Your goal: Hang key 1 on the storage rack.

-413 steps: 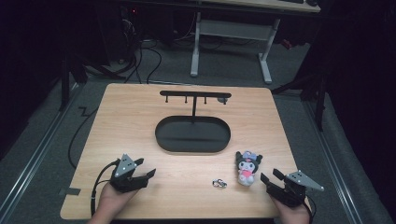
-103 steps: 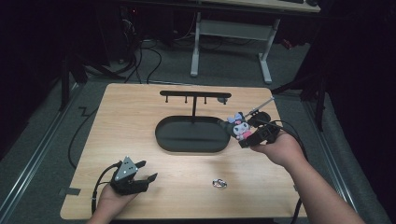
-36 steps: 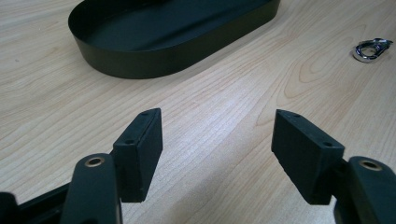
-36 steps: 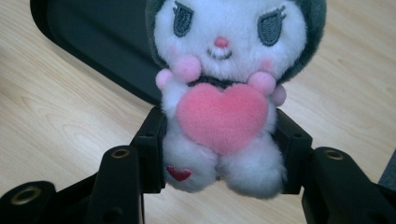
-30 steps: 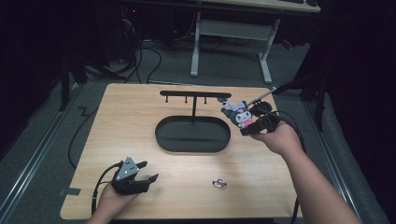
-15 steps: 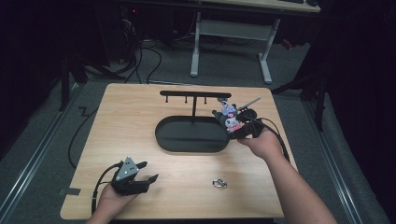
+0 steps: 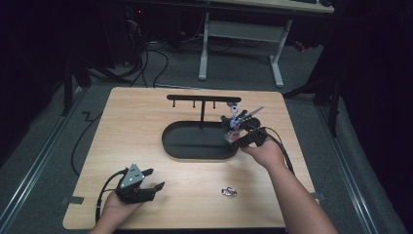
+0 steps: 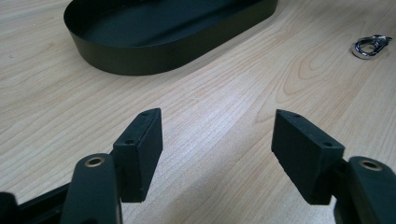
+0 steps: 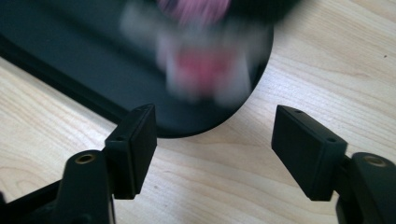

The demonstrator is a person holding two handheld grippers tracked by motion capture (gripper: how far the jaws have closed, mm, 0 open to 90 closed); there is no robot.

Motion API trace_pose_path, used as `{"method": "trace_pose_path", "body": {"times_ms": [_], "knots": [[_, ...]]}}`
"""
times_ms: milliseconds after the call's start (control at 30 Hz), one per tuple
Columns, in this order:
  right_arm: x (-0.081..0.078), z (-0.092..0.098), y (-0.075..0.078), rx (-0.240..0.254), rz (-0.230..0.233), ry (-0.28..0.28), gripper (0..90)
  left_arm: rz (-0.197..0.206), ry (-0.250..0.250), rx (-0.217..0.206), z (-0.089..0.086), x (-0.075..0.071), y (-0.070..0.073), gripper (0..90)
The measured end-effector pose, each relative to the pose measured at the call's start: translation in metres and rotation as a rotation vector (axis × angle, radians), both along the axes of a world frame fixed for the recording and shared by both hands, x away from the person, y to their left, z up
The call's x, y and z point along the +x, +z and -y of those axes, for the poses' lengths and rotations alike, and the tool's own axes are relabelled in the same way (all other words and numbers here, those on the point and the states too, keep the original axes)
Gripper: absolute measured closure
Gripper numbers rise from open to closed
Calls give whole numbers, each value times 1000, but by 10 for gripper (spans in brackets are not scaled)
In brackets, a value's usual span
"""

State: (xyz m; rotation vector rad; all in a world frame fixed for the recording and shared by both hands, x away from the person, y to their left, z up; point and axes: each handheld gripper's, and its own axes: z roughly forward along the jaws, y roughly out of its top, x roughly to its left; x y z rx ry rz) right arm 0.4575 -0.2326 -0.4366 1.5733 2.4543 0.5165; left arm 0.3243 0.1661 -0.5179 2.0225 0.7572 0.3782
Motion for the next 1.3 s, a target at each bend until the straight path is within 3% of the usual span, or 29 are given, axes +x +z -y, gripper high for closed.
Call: {"method": "trace_pose_path", "body": {"times_ms": [167, 200, 267, 400, 467, 533, 633, 667, 700, 833, 900, 933, 967, 1100, 1167, 1200, 1300], "knots": [[-11, -4, 8, -19, 38, 36, 337, -3, -1, -4, 1, 0, 0, 345], [-19, -5, 14, -6, 71, 53, 358, -4, 0, -6, 1, 0, -1, 345], [-23, -5, 16, -6, 81, 63, 368, -4, -1, -4, 2, 0, -1, 345], [-48, 0, 17, 34, 136, 94, 410, -2, -6, 0, 3, 0, -1, 345], [-72, 7, 8, 68, 171, 87, 430, 0, -5, 1, 4, 0, -1, 345], [-78, 9, 4, 91, 176, 82, 433, -2, -6, 5, 4, 0, -1, 345], [-114, 19, -23, 143, 211, 76, 447, -4, -4, 4, 4, 0, -1, 345], [-114, 19, -23, 143, 211, 76, 447, -4, -4, 4, 4, 0, -1, 345], [-129, 23, -35, 175, 239, 76, 457, -5, -4, 5, 5, 0, -1, 345], [-148, 26, -47, 204, 270, 66, 472, -6, -8, 9, 7, 0, -2, 345], [-169, 28, -57, 263, 316, 69, 491, -6, -10, 12, 9, -1, -2, 345], [-169, 28, -57, 263, 316, 69, 491, -6, -10, 12, 9, -1, -2, 346], [-177, 26, -57, 310, 288, 94, 490, -9, -12, 12, 10, -1, -2, 345], [-184, 20, -63, 300, 280, 145, 500, -10, -16, 20, 12, -1, -3, 345], [-183, 13, -69, 281, 260, 179, 508, -13, -15, 20, 13, -1, -4, 345], [-181, 6, -74, 248, 257, 205, 516, -16, -14, 20, 14, -1, -4, 345], [-179, -1, -79, 225, 264, 217, 531, -16, -18, 24, 14, -1, -5, 345]]}}
